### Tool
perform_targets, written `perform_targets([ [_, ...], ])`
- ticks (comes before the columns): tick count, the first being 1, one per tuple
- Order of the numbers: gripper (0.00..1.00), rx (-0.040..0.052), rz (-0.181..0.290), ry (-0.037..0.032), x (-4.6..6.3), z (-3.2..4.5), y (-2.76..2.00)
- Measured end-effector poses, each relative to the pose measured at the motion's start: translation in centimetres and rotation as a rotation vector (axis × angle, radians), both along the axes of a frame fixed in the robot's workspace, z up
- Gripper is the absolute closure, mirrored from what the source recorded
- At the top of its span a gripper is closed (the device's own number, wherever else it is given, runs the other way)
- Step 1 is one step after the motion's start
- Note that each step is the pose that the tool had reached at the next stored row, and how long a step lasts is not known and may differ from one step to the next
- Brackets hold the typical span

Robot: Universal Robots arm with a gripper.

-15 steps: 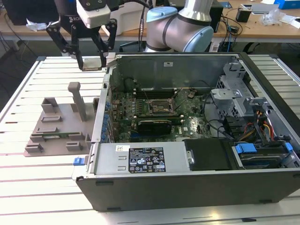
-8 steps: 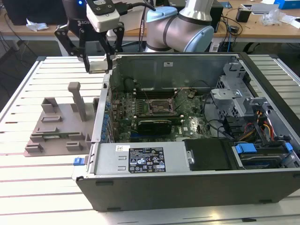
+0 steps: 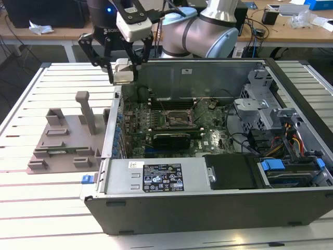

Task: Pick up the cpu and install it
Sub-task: 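Pick up the cpu and move it towards the insertion slot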

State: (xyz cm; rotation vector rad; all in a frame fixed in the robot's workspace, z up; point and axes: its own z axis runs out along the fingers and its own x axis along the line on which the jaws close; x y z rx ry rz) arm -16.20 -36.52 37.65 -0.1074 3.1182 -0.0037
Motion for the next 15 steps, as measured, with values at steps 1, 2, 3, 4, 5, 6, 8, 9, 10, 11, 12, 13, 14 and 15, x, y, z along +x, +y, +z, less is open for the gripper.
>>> perform_targets([
  [1, 0.45, 0.0000, 0.000, 0.0000, 0.3, -0.11, 0.01],
  [2, 0.45, 0.0000, 0.000, 0.0001, 0.5, -0.19, 0.01],
  [3, 0.45, -0.0001, 0.000, 0.0002, 0.8, -0.33, 0.01],
  [4, 0.45, -0.0001, 0.000, 0.0001, 1.3, -0.52, 0.02],
  [5, 0.45, 0.0000, 0.000, 0.0001, 1.5, -0.60, 0.02],
  [6, 0.45, -0.0001, 0.000, 0.0001, 1.7, -0.69, 0.02],
  [8, 0.45, -0.0004, 0.000, 0.0002, 2.4, -1.01, 0.03],
  [9, 0.45, -0.0005, 0.000, 0.0003, 2.7, -1.16, 0.04],
  [10, 0.45, -0.0005, 0.000, 0.0002, 3.0, -1.27, 0.04],
  [11, 0.45, -0.0004, 0.000, 0.0002, 3.2, -1.38, 0.05],
  [12, 0.45, -0.0005, 0.000, 0.0002, 3.5, -1.49, 0.05],
  [13, 0.45, -0.0005, 0.000, 0.0002, 3.8, -1.61, 0.05],
  [14, 0.45, -0.0006, 0.000, 0.0002, 4.0, -1.71, 0.05],
  [15, 0.45, -0.0006, 0.000, 0.0002, 4.4, -1.84, 0.05],
])
